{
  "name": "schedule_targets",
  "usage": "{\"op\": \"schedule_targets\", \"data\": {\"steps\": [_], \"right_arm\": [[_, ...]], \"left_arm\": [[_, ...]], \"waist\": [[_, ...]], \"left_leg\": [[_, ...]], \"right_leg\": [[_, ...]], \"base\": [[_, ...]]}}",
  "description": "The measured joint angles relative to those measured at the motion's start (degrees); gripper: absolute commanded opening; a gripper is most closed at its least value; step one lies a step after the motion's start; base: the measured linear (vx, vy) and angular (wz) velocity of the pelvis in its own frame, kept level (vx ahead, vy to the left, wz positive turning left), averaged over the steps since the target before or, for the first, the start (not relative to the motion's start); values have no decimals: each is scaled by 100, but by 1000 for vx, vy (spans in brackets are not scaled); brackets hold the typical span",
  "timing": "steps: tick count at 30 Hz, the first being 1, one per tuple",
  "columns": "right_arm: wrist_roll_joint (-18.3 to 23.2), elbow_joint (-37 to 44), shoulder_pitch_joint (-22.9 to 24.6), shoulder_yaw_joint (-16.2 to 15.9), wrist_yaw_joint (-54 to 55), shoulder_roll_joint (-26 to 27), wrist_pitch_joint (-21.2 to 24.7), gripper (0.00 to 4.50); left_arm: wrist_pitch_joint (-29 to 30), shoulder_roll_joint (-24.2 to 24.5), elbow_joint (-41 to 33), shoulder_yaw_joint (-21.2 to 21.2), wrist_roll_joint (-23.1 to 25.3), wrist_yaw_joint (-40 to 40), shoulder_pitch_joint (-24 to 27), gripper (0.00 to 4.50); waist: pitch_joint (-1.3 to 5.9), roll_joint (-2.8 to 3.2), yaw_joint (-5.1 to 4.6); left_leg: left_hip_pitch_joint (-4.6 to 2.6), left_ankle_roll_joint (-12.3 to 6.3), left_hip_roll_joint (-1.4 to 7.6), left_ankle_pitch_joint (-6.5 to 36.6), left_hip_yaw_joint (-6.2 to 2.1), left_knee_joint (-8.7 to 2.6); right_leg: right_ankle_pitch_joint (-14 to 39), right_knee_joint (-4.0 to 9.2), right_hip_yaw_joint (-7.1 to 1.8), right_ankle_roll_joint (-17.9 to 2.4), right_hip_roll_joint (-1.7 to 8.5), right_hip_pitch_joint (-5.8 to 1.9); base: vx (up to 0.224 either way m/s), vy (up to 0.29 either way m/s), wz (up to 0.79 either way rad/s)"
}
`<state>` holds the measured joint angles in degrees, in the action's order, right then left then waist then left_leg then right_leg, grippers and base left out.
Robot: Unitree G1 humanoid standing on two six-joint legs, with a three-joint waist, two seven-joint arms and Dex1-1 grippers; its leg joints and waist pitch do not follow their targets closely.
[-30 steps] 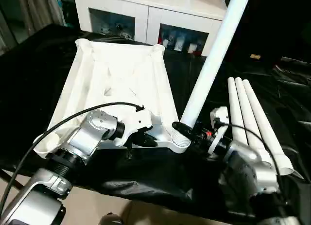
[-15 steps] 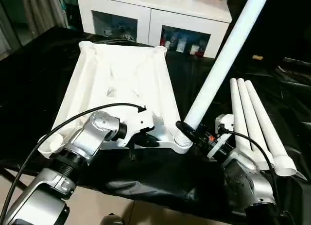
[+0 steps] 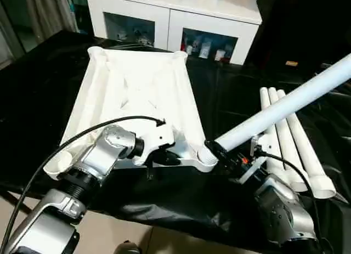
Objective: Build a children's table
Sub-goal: Insert table leg to table base
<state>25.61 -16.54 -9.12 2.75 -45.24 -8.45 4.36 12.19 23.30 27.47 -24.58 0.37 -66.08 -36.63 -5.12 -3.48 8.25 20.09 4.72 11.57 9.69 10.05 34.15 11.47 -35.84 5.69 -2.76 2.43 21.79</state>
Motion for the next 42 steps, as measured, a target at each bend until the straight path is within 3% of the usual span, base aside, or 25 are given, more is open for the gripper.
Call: {"op": "schedule_targets", "data": {"steps": [7,21,27,33,42], "right_arm": [[-278,74,-206,-302,-47,-337,83,193],[-609,88,-916,-873,-816,-1230,757,191],[-678,151,-975,-1132,-1389,-1451,810,191],[-768,5,-1069,-1233,-1525,-1478,807,191],[-711,-373,-1323,-1035,-1385,-1279,873,191]], "left_arm": [[-22,26,0,-5,1,-4,0,0],[-114,54,-33,-63,38,-76,0,0],[-105,123,-16,-65,74,-89,3,0],[-85,179,-10,-64,125,-79,8,0],[-85,223,-19,-64,113,-128,13,0]], "waist": [[1,-1,-12],[11,-18,9],[66,-101,-16],[103,-157,-79],[106,-163,-112]], "left_leg": [[0,-1,0,-1,0,0],[10,-15,-1,-4,1,-1],[5,-14,1,-4,1,-2],[-8,-14,2,-5,0,1],[-8,-13,4,-4,1,1]], "right_leg": [[1,0,0,2,0,0],[10,-1,2,17,1,5],[12,-2,4,21,0,3],[12,5,7,22,3,1],[9,2,9,17,3,3]], "base": [[0,0,0],[0,0,0],[0,0,0],[0,0,0],[0,0,0]]}}
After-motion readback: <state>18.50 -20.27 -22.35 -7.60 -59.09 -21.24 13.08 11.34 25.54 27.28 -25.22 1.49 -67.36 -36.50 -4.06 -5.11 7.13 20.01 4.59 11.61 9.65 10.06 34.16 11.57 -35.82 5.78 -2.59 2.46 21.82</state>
